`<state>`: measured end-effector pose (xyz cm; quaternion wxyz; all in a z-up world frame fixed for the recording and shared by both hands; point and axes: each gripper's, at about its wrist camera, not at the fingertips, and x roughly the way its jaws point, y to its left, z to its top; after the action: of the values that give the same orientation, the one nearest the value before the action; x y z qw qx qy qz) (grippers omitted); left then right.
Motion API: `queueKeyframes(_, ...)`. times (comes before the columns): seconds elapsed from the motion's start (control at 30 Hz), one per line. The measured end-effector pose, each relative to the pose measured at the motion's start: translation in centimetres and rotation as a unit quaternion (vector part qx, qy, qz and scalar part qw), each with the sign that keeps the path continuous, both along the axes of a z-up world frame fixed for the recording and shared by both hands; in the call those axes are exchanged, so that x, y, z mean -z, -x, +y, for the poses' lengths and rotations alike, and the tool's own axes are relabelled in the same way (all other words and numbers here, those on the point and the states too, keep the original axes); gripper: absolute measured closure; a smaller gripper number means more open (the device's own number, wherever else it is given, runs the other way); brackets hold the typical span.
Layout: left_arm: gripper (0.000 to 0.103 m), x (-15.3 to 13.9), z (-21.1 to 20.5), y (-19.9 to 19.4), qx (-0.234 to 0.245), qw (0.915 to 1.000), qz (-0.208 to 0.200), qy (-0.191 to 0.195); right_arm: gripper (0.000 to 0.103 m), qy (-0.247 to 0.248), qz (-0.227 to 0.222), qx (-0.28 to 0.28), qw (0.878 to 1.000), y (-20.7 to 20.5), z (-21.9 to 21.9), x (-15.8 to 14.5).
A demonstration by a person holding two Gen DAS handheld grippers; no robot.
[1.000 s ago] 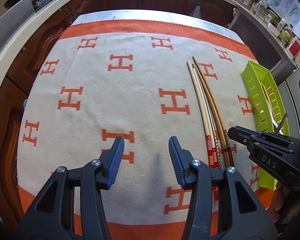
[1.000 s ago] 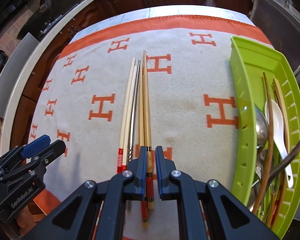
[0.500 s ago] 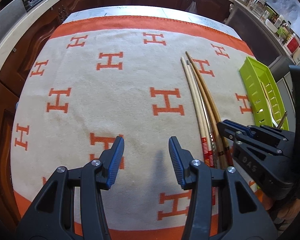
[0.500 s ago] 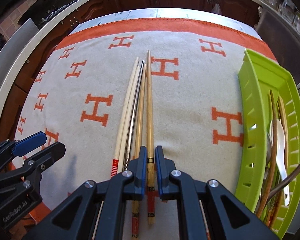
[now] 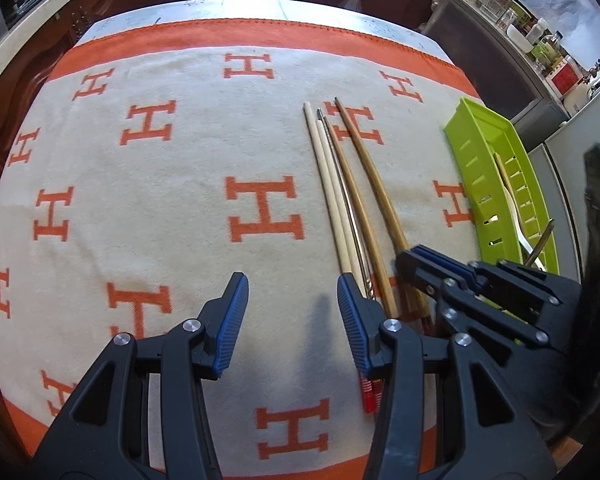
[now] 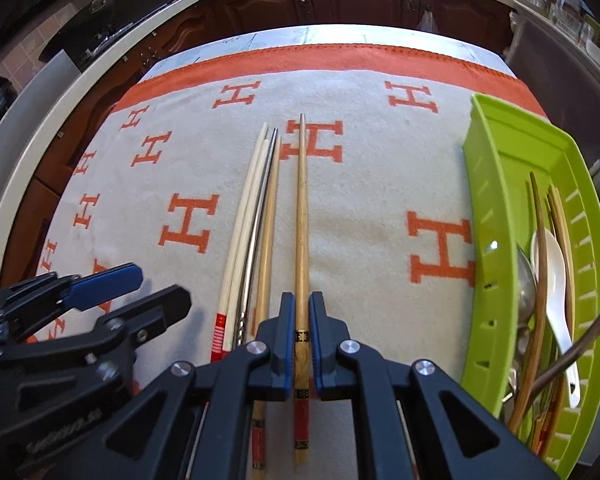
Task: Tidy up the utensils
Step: 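Grasp a red-banded chopstick with the right gripper while the left gripper grasps another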
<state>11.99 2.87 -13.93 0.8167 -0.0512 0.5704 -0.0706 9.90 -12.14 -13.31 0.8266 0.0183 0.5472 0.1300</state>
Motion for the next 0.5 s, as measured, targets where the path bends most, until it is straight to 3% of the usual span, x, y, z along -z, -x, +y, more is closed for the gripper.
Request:
queueKeyframes(0.23,0.060,0.9,-2.0,-0.8,0.013,0.9997,0.005,-0.021,0.096,-0.025,-0.021,0.014,0.999,1.5,-2.0,-1.8)
queueKeyframes(0.5,0.060,1.2,-3.7,-1.2,0.011,0.9972,-0.009,-0.074,0.096,-0.050,-0.032,0.022,0.998,2.5,-3.3,-2.6)
